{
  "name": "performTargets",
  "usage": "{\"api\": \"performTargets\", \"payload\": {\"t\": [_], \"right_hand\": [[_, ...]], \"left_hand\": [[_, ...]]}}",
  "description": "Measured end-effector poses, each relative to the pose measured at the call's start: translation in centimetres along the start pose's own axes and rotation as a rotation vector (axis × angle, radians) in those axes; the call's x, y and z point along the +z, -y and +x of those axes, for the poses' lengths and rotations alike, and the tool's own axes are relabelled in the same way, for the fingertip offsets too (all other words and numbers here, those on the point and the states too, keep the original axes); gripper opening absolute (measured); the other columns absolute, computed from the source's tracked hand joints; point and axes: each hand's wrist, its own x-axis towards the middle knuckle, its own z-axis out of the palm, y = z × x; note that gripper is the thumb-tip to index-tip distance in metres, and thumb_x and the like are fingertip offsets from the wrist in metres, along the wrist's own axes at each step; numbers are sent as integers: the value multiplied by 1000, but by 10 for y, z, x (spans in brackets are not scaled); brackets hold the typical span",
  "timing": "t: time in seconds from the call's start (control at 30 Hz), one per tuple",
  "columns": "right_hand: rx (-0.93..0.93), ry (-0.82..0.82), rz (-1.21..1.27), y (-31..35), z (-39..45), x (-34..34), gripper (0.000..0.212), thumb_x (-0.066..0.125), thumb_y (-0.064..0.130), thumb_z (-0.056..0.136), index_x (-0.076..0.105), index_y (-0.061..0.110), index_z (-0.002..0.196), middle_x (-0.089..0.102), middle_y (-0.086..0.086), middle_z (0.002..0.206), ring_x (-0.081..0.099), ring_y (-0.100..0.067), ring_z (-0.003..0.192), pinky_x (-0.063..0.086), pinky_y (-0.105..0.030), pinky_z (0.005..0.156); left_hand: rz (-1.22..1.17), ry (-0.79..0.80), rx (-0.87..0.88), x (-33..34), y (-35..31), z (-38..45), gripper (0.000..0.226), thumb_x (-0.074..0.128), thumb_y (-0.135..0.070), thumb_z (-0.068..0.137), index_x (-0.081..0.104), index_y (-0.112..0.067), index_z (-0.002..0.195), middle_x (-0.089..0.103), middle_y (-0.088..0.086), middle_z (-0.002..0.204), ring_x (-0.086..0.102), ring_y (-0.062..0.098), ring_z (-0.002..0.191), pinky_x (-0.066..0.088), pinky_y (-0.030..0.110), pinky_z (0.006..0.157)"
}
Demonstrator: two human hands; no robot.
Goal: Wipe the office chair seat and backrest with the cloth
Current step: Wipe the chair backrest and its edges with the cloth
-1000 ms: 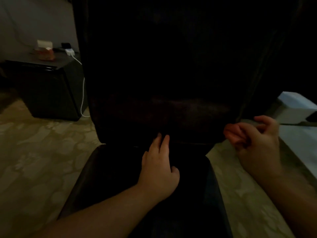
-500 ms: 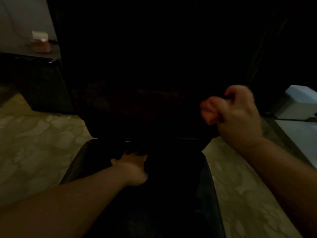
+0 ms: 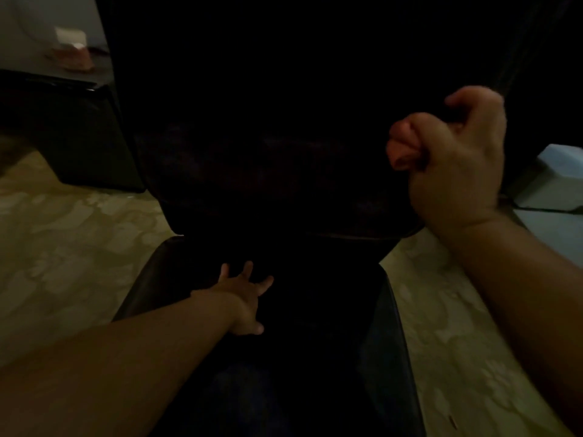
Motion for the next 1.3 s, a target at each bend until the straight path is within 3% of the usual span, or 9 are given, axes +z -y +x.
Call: {"api": "performTargets", "payload": {"t": [0.07, 0.2, 0.37, 0.47, 0.57, 0.77, 0.93, 1.13, 1.3], "right_hand": [[157, -37, 53, 20, -5, 10, 24, 67, 34, 100, 67, 18, 119, 55, -21, 132, 58, -37, 114, 55, -44, 87], [-16, 185, 144, 25, -44, 5, 19, 63, 30, 99, 65, 23, 117, 57, 5, 115, 64, -17, 102, 59, -47, 84], [154, -124, -20, 21, 9, 13, 13, 62, 23, 98, 64, 20, 110, 53, -9, 124, 58, -16, 106, 55, -41, 80], [-20, 105, 44, 56, 13, 30, 26, 71, 14, 83, 71, 30, 104, 62, -7, 109, 59, -28, 101, 54, -49, 84], [-170, 257, 35, 52, -11, 33, 8, 71, 31, 93, 70, 30, 102, 66, -9, 102, 65, -38, 91, 59, -54, 74], [93, -107, -32, 69, 58, 25, 13, 68, 20, 92, 74, 21, 104, 60, -14, 107, 58, -35, 98, 51, -40, 79], [-161, 300, 37, 115, 30, 50, 21, 74, 16, 89, 74, 35, 98, 60, 4, 98, 56, -22, 91, 52, -39, 76], [178, -145, -12, 109, 63, 47, 20, 75, 33, 97, 75, 15, 105, 59, -16, 109, 62, -36, 95, 52, -38, 67], [-333, 284, 95, 162, 44, 75, 15, 69, 20, 92, 74, 34, 92, 61, 7, 101, 55, -17, 94, 52, -39, 81]], "left_hand": [[-25, 2, -8, 4, 3, 2, 117, 74, -69, 82, -21, -64, 151, -35, -5, 168, -28, 49, 152, 21, 78, 118], [18, -24, 14, 6, 1, -3, 115, 71, -70, 84, -24, -65, 149, -35, -3, 169, -26, 47, 154, 24, 80, 114], [-17, -21, 15, -7, -15, -18, 109, 75, -58, 89, -10, -61, 158, -28, -7, 171, -24, 45, 156, 28, 85, 108], [-38, -8, 24, -6, -7, -20, 109, 74, -60, 88, -10, -62, 157, -28, -9, 171, -23, 43, 157, 29, 85, 107], [-11, -24, 93, -4, 4, -19, 109, 76, -60, 87, -8, -63, 157, -26, -13, 171, -22, 38, 158, 29, 76, 115], [90, -75, 155, -12, 49, -25, 104, 77, -42, 93, 3, -46, 165, -9, -8, 176, -2, 29, 162, 17, 52, 130], [173, -27, -3, -8, 106, -39, 127, 85, -50, 82, -14, -47, 162, -24, 3, 173, -7, 34, 162, 9, 59, 129], [87, -24, 74, 6, 144, -38, 136, 85, -71, 66, -24, -68, 147, -37, -10, 165, -28, 52, 151, 0, 67, 126], [114, -66, 134, 7, 141, -39, 133, 84, -66, 72, -18, -54, 157, -37, 4, 165, -25, 37, 156, -11, 63, 126]]}}
